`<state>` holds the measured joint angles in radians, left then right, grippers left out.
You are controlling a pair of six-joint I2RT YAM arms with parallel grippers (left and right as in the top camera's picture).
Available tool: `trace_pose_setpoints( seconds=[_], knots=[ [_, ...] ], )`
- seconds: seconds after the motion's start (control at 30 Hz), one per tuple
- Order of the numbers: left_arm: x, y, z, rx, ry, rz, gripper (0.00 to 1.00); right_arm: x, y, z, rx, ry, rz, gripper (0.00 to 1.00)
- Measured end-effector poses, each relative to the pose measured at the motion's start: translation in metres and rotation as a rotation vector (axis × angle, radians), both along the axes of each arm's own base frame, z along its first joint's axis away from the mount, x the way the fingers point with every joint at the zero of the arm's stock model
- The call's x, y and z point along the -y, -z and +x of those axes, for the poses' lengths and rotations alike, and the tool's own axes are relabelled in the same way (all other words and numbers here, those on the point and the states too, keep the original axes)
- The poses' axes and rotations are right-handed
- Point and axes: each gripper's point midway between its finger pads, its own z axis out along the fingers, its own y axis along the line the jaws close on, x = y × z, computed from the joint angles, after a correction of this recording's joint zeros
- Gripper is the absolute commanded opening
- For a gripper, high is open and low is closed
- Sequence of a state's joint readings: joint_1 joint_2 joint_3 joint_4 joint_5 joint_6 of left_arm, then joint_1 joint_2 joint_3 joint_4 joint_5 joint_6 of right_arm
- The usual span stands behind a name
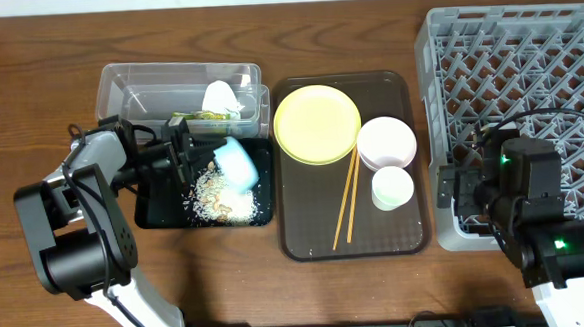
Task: Sort waste into correct bins and load items into the dishwasher rack
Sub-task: 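Carry the blue bowl over the black tray and tip the rice out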
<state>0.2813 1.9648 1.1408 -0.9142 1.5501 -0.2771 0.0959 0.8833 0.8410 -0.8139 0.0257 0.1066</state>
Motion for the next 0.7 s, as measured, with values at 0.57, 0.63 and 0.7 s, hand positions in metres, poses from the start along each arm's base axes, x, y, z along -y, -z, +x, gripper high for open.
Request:
trace_pose_setpoints(
  seconds=[0.57, 0.63, 0.7],
  knots=[
    [0.0006, -0.0011, -0.0023, -0.032, -0.002, -0.013, 0.06, 0.0001, 0.0006, -0.0008, -0.004, 0.001, 0.000, 0.99],
    [0.0007, -0.0010, -0.0023, -0.030, -0.001, -0.012, 0.06, 0.0001, 0.0004, -0.0007, -0.004, 0.000, -0.001, 0.99],
    [0.0006, -0.0011, -0.0023, -0.029, -0.002, -0.012, 0.06, 0.0001, 0.0004, -0.0007, -0.004, 0.000, 0.000, 0.99]
  ],
)
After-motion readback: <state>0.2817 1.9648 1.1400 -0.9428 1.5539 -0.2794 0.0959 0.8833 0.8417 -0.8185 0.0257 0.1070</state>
